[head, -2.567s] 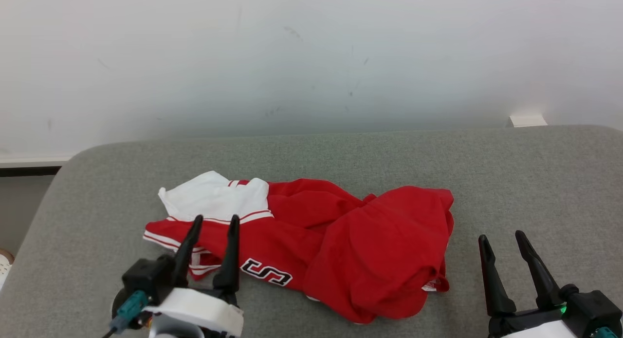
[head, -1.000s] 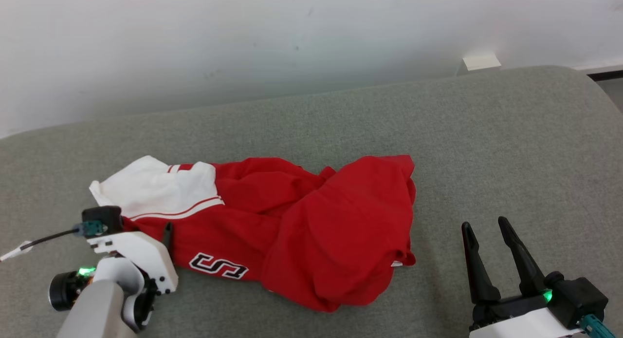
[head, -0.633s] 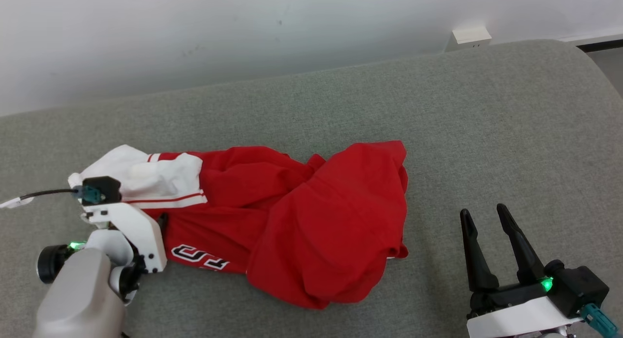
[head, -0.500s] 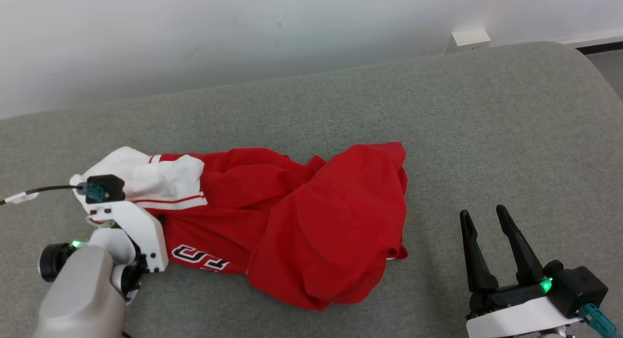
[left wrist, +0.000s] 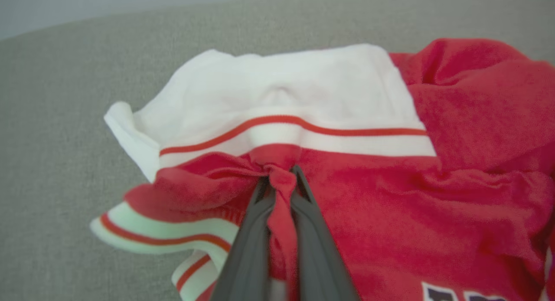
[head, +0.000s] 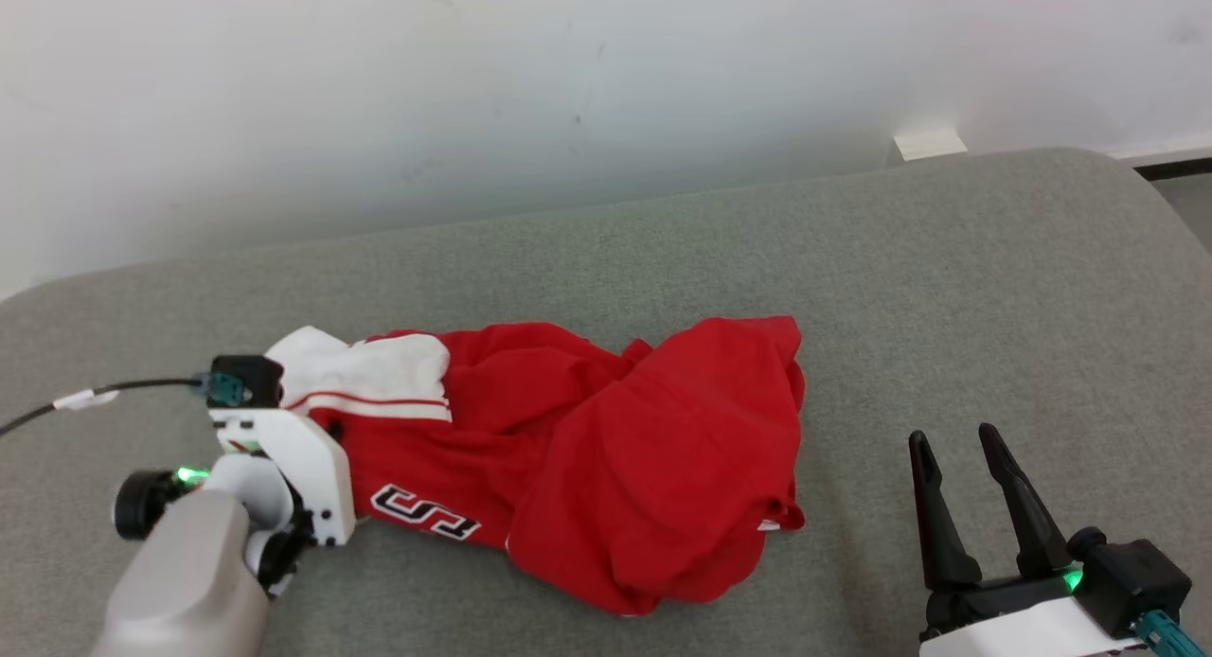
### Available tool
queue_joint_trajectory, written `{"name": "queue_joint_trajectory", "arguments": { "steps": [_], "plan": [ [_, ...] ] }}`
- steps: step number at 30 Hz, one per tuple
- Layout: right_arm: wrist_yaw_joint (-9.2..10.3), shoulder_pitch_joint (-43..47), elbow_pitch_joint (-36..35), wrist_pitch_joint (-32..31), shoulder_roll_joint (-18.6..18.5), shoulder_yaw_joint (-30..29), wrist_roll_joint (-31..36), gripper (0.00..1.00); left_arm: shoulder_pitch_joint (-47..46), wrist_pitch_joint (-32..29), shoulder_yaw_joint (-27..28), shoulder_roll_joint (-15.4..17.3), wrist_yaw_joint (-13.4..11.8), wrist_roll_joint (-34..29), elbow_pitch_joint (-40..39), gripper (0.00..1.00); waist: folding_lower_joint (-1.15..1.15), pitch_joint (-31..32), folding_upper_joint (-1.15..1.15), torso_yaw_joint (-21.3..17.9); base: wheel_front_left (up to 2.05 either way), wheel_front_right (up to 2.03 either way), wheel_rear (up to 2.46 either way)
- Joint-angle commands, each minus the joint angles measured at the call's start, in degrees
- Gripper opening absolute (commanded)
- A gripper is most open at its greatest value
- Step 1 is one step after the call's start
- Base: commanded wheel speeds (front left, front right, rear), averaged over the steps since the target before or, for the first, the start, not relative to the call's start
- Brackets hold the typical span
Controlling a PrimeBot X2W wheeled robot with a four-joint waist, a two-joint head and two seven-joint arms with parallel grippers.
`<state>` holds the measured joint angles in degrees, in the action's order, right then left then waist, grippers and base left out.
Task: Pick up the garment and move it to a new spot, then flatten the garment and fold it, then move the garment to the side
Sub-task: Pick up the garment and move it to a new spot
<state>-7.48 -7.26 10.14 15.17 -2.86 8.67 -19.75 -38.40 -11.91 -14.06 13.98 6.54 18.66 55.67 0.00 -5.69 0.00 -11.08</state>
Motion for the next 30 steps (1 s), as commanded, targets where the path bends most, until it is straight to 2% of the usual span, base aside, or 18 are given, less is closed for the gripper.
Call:
{"name": "queue_joint_trajectory", "arguments": {
  "steps": [1, 6, 12, 19, 24, 30],
  "plan": [
    [-0.02, 1.0, 0.2, 0.0, -0.1, -0.4, 0.4, 1.00, -1.1, 1.0, 0.0, 1.0, 0.2, -0.2, -0.9, 0.00, 0.00, 1.5, 0.00, 1.3, 0.00, 0.00, 0.00],
    [-0.02, 2.7, 0.1, 0.0, -0.1, -1.3, 0.5, 1.00, -3.6, 2.3, 0.0, 2.2, 0.4, 0.6, -6.8, 0.00, 0.00, 3.4, 0.00, 4.2, 0.00, 0.00, 0.00],
    [-0.02, 3.7, 0.2, 0.0, -0.1, -1.4, 0.9, 1.00, -5.6, 1.0, 0.1, 3.7, 0.5, 1.8, -16.2, 0.00, 0.00, 4.9, 0.00, 8.3, 0.00, 0.00, 0.00],
    [-0.02, 3.8, 0.4, 0.0, -0.1, -1.0, 1.1, 1.00, -8.1, -0.2, 1.6, 6.2, -0.6, 2.4, -24.1, 0.00, 0.00, 5.7, 0.00, 12.3, 0.00, 0.00, 0.00],
    [-0.02, 3.7, 0.6, 0.0, -0.1, -0.3, 0.8, 1.00, -10.3, -0.9, 3.6, 9.0, -2.0, 2.3, -26.3, 0.00, 0.00, 5.9, 0.00, 14.1, 0.00, 0.00, 0.00],
    [-0.02, 3.5, 0.4, 0.0, -0.1, 0.3, 0.7, 1.00, -10.9, -1.4, 5.7, 12.7, -3.1, 2.6, -25.4, 0.00, 0.00, 5.7, 0.00, 14.6, 0.00, 0.00, 0.00]
  ]
}}
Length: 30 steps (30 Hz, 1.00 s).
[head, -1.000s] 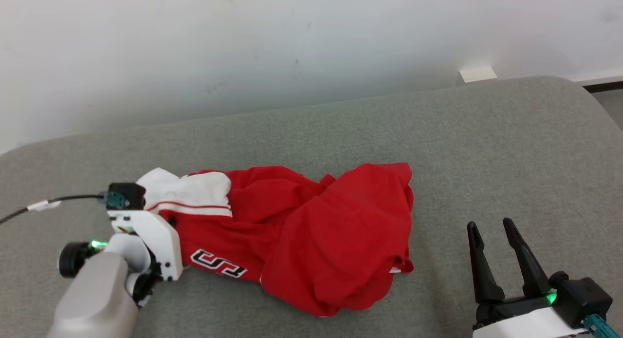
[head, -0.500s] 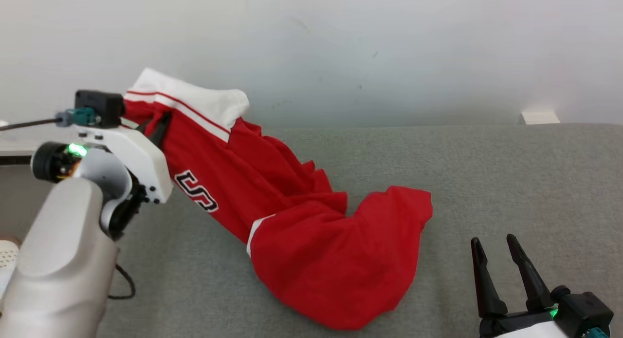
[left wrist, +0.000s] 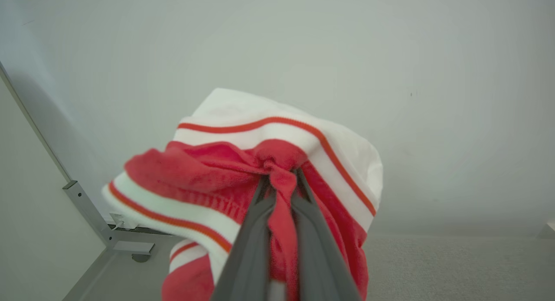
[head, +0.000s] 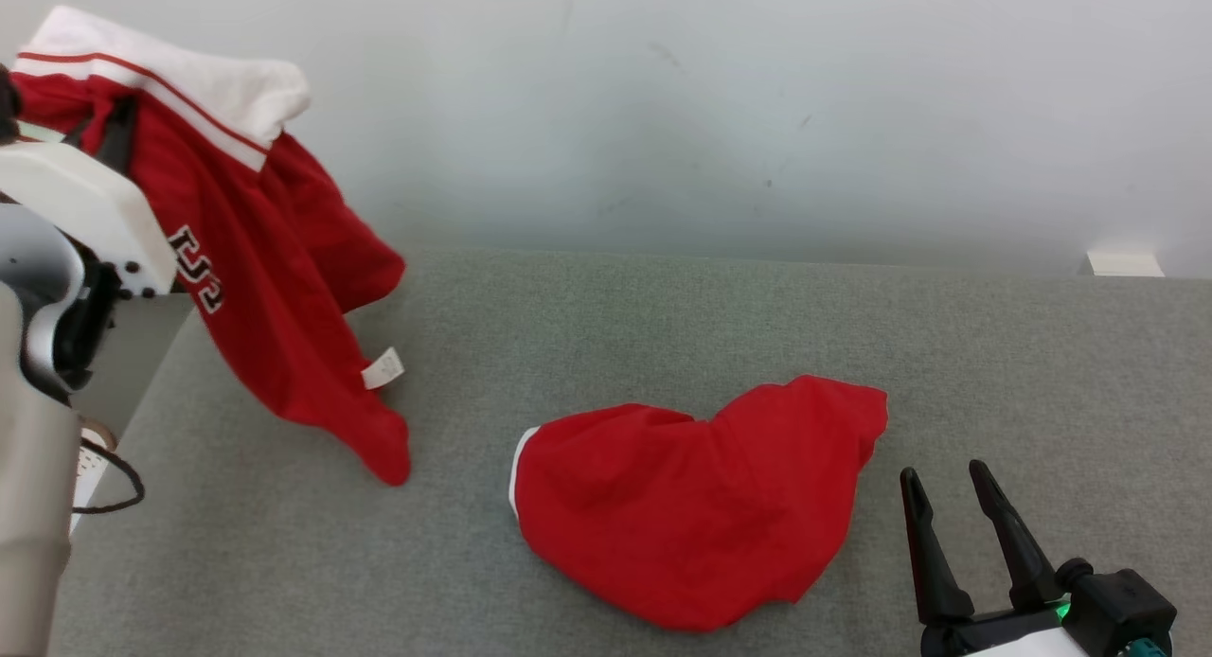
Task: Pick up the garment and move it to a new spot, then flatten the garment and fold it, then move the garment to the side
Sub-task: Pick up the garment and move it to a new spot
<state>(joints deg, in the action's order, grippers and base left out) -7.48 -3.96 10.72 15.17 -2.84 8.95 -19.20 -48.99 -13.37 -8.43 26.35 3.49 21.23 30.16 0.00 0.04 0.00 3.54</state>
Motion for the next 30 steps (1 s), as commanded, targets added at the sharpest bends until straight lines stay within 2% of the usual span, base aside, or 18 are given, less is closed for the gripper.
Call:
{"name": "queue_joint_trajectory", "arguments": {
  "steps": [1, 5, 11, 17, 21, 29, 30],
  "plan": [
    [-0.02, 0.3, -0.2, 0.0, -0.1, 0.0, 0.1, 1.00, 0.0, 0.2, 0.4, 0.8, -0.4, 0.2, 0.3, 0.00, 0.00, -0.2, 0.00, 0.0, 0.00, 0.00, 0.00],
    [-0.02, 0.9, 0.2, 0.0, -0.1, 0.1, 0.2, 1.00, 1.4, 1.5, 1.9, 2.5, -1.9, 0.1, 0.6, 0.00, 0.00, -0.7, 0.00, 0.2, 0.00, 0.00, 0.00],
    [-0.02, 0.1, 0.5, 0.0, -0.1, 0.7, 0.9, 1.00, 4.4, 2.7, 3.3, 2.4, -3.4, 1.5, 2.0, 0.00, 0.00, -1.8, 0.00, 1.0, 0.00, 0.00, 0.00],
    [-0.02, -1.1, 0.1, 0.0, -0.6, 1.2, 1.0, 1.00, 7.4, 3.2, 4.6, 1.7, -4.0, 3.6, 7.4, 0.00, 0.00, -3.2, 0.00, 1.3, 0.00, 0.00, 0.00],
    [-0.02, -1.9, 0.1, 0.0, -1.1, 1.1, 0.9, 1.00, 8.3, 3.6, 4.5, 0.2, -2.9, 4.7, 11.2, 0.00, 0.00, -4.6, 0.00, 1.3, 0.00, 0.00, 0.00],
    [-0.02, -4.5, 0.0, 0.0, -1.4, 2.3, 0.9, 1.00, 7.0, 3.3, 5.9, -3.1, 0.8, 10.2, 21.6, 0.00, 0.00, -8.2, 0.00, 0.0, 0.00, 0.00, 0.00],
    [-0.02, -4.8, 0.1, 0.0, -1.5, 2.4, 0.9, 1.00, 6.6, 2.7, 6.0, -3.4, 1.3, 10.9, 22.8, 0.14, 0.00, -8.6, 0.00, -0.2, 0.00, 0.00, 0.00]
  ]
}}
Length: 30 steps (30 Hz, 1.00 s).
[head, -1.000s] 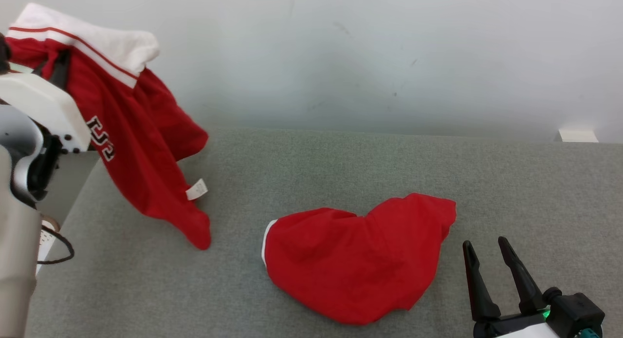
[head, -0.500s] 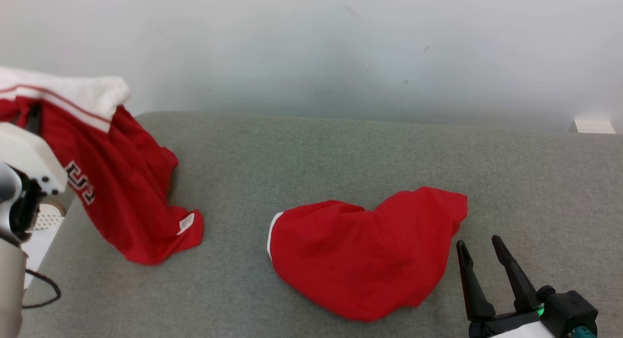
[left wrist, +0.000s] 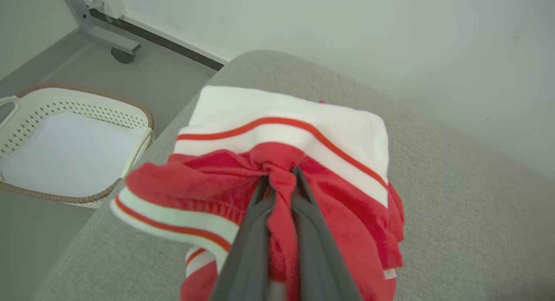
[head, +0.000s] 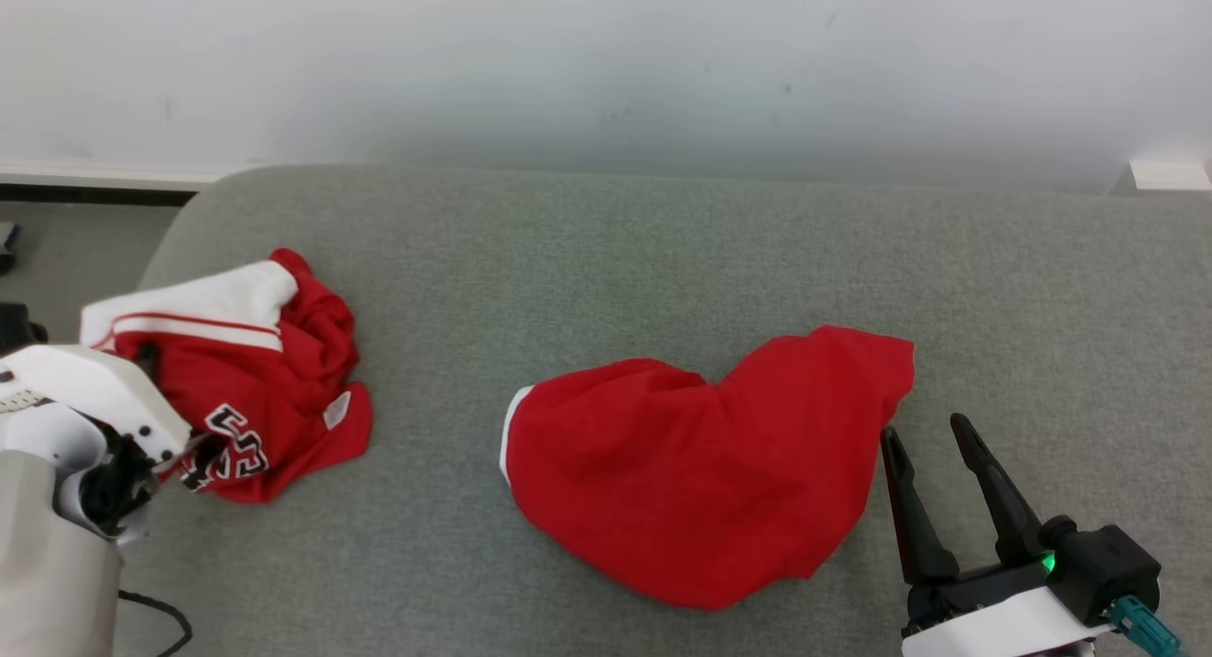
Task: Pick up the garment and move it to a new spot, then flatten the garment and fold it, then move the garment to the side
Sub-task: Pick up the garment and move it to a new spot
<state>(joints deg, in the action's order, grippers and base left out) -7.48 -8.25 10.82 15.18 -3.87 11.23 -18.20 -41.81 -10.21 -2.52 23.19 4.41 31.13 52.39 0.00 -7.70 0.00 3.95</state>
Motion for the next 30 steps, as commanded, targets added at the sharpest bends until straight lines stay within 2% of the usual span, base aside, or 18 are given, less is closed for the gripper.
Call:
{"name": "queue_joint_trajectory", "arguments": {
  "steps": [1, 2, 10, 19, 23, 30],
  "plan": [
    [-0.02, -0.9, 0.1, -0.1, -0.5, 0.2, -0.1, 1.00, -0.8, -1.0, 0.2, -0.4, 0.8, 1.4, 1.8, 0.51, 0.00, -1.1, 0.00, -0.9, 0.00, 0.00, 0.00],
    [-0.02, -1.0, 0.3, -0.1, -0.6, 0.1, -0.1, 1.00, -1.1, -1.5, 0.1, -0.4, 1.1, 1.9, 2.7, 1.00, 0.00, -1.3, 0.00, -1.0, 0.00, 0.00, 0.00],
    [-0.02, -0.8, 1.3, -0.1, -0.5, -0.2, -0.5, 1.00, -3.3, -3.0, -1.5, 0.8, 2.5, 2.7, 7.0, 1.00, 0.00, -0.4, 0.00, -1.9, 0.00, 0.00, 0.00],
    [-0.02, 0.9, 1.2, -0.1, -0.1, -1.1, -0.9, 1.00, -4.9, -1.6, -5.2, 1.9, 3.0, 0.7, 4.6, 1.00, 0.00, 3.5, 0.00, -1.4, 0.00, 0.00, 0.00],
    [-0.02, 2.0, 1.1, -0.1, -0.1, -2.0, -0.9, 1.00, -5.1, 0.9, -7.8, 2.6, 3.1, -0.9, 0.7, 1.00, 0.00, 5.6, 0.00, -1.0, 0.00, 0.00, 0.00],
    [-0.02, 3.4, 0.3, -0.1, -0.7, -2.7, -0.2, 1.00, -1.1, 7.6, -9.5, 0.8, 2.7, -1.5, -10.6, 1.00, 0.00, 7.7, 0.00, -1.5, 0.00, 0.00, 0.00]
  ]
}}
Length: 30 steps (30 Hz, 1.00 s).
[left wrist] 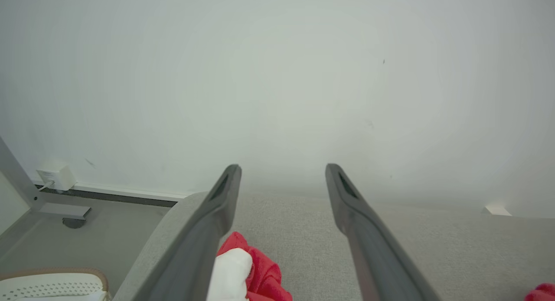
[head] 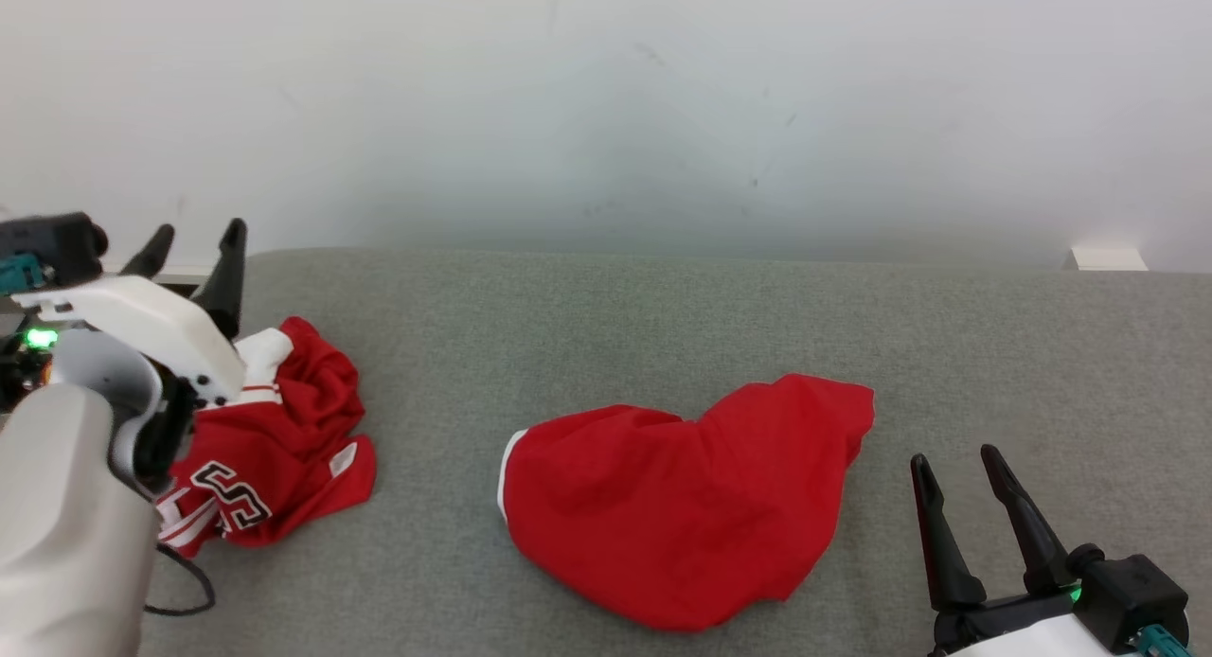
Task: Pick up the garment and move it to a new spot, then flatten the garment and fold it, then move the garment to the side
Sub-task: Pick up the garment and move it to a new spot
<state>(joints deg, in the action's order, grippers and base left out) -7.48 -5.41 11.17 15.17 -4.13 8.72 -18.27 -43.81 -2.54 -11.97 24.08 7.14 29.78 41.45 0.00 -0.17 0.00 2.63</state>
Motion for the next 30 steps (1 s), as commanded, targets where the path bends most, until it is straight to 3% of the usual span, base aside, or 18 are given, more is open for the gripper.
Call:
{"name": "queue_joint_trajectory", "arguments": {
  "steps": [1, 9, 17, 22, 30],
  "plan": [
    [-0.02, 0.7, -0.2, -0.1, -0.6, -0.3, -0.1, 1.00, 1.9, 0.9, 0.0, -0.5, -0.1, 0.1, -1.4, 1.00, 0.00, 0.2, 0.00, -0.5, 0.00, 0.00, 0.00],
    [-0.02, 1.1, -1.0, 0.0, -1.6, -0.2, 0.2, 1.00, 13.2, 8.4, -0.8, -3.3, -4.1, -1.6, -16.1, 1.00, 0.00, 0.8, 0.00, -3.4, 0.00, 0.00, 0.00],
    [-0.02, 0.6, -1.1, 0.0, -2.6, 0.9, -0.1, 1.00, 24.2, 16.1, -1.4, -6.9, -8.1, -3.2, -23.3, 1.00, 0.00, 0.9, 0.00, -6.8, 0.00, 0.00, 0.00],
    [-0.02, 0.4, -1.1, -0.1, -3.1, 1.8, -0.5, 1.00, 29.7, 17.7, -0.3, -8.8, -8.7, -5.0, -26.0, 1.00, 0.00, 0.7, 0.00, -8.9, 0.00, 0.00, 0.00],
    [-0.02, 1.8, -0.8, 0.0, -2.4, 3.2, -1.0, 1.00, 40.0, 17.7, 8.2, -15.5, -8.6, -9.2, -32.8, 1.00, 0.00, 0.8, 0.00, -11.5, 0.00, 0.00, 0.00]
  ]
}}
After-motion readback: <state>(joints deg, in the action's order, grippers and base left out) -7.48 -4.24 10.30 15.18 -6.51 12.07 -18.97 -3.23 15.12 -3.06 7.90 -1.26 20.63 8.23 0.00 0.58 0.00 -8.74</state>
